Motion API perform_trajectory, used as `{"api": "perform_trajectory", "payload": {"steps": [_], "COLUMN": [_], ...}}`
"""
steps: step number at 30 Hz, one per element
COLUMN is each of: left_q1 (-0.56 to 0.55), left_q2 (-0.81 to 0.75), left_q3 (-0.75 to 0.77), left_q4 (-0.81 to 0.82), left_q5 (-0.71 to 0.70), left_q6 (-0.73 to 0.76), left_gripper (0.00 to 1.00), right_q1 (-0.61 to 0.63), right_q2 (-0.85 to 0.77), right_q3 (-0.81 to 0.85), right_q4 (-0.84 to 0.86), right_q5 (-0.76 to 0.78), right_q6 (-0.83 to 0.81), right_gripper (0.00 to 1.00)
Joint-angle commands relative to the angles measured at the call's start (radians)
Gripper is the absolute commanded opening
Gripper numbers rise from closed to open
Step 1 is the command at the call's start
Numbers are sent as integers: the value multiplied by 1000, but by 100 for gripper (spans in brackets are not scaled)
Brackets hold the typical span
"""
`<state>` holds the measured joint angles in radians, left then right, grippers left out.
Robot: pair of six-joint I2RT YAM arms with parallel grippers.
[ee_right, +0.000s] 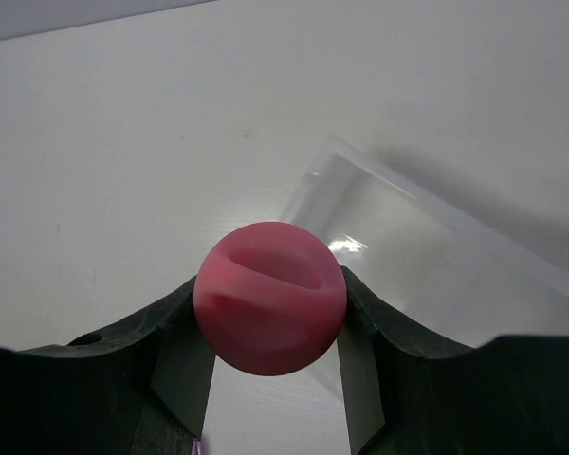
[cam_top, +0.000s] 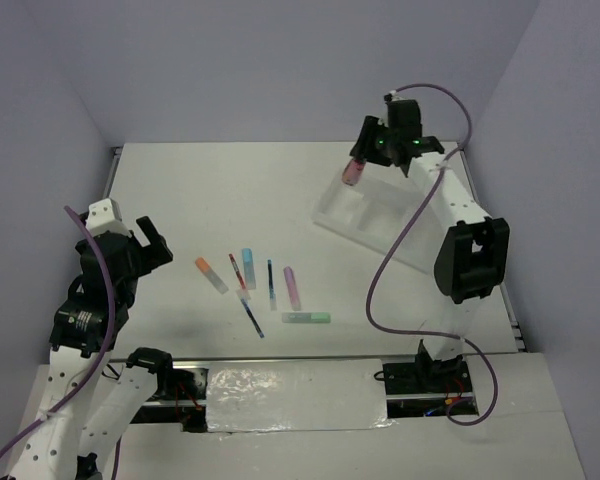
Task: Sort the stationery into containers
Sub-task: Place the stationery in the storage box.
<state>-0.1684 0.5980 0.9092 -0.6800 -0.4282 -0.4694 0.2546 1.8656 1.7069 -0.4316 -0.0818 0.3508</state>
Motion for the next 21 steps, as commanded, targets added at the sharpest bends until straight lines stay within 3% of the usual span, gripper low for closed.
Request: {"api": "perform_trajectory", "payload": {"steps": [1, 6, 12, 16, 19, 21], "left_q1": [4, 4, 4, 4, 4, 4], "left_q2": [-1, 2, 8, 0, -4, -3], "left_q3": [-10, -10, -9, -10, -12, -10], "left_q4": [45, 43, 42, 42, 42, 40], "left_q5": [11, 8, 6, 5, 3, 0], "left_q6": [25, 25, 25, 25, 25, 23], "left_gripper": [99, 99, 99, 99, 99, 99], "right_q1": [-66, -141, -140, -137, -127, -117], "right_q2": [-10, 98, 102, 142, 187, 201], "right_q3": [57, 126, 23, 49, 95, 115], "right_q4": [-133, -206, -115, -114, -150, -168], "right_q5": [-284, -368, -409, -366, -371, -358], "right_q6": [-7, -9, 40, 50, 40, 30], "right_gripper": [0, 0, 0, 0, 10, 26]}}
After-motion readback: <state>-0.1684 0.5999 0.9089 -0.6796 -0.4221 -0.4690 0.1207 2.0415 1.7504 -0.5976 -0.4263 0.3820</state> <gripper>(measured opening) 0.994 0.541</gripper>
